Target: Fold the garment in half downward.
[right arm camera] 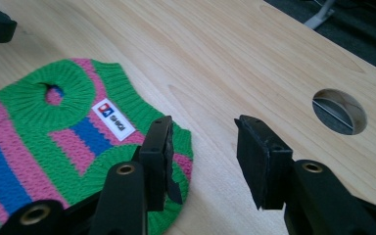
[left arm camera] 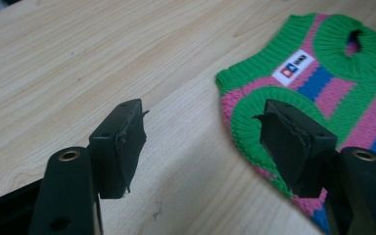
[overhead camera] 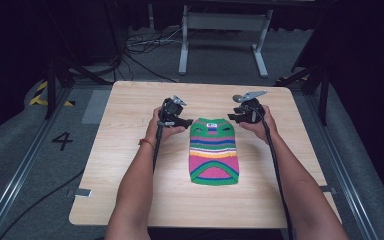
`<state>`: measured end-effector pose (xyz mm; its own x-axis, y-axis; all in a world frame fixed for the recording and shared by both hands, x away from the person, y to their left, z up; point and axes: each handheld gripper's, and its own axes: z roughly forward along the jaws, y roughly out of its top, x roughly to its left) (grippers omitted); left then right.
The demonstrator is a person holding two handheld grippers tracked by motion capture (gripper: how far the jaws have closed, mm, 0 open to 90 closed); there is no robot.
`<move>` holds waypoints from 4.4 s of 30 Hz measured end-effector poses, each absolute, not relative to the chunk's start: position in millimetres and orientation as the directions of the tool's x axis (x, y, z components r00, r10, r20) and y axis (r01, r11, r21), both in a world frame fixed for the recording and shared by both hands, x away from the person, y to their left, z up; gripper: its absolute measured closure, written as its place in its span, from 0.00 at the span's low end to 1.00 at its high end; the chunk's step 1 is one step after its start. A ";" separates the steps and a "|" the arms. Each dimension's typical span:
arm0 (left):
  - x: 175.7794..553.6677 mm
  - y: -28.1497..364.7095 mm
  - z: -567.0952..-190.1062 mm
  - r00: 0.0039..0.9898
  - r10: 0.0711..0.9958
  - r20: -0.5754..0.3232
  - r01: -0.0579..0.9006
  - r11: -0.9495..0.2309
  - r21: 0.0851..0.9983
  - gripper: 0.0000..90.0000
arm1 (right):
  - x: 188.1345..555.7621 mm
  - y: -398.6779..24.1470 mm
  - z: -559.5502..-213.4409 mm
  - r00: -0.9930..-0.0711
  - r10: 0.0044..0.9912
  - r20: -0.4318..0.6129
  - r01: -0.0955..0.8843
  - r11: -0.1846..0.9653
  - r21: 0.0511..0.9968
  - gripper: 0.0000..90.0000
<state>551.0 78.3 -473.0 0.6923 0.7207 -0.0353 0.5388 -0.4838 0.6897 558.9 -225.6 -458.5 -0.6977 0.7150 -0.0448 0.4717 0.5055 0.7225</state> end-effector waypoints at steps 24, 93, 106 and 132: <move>559.2 47.2 -503.2 0.644 0.762 -0.068 0.596 -0.444 0.669 0.42 | 566.0 -215.2 -496.8 -0.672 0.740 0.025 0.565 0.490 0.664 0.65; 405.8 73.2 -441.4 0.924 0.334 0.185 0.073 -0.630 0.773 0.92 | 412.8 -243.5 -437.9 -0.942 0.333 0.030 0.214 0.531 0.820 0.94; 351.3 77.3 -452.9 0.952 0.237 0.193 0.027 -0.694 0.720 0.91 | 364.7 -237.6 -451.3 -0.967 0.251 0.041 0.191 0.610 0.769 0.94; 353.8 75.0 -496.9 0.954 0.291 0.074 0.160 -0.700 0.696 0.85 | 352.3 -243.6 -492.5 -0.954 0.299 0.028 0.228 0.661 0.715 0.78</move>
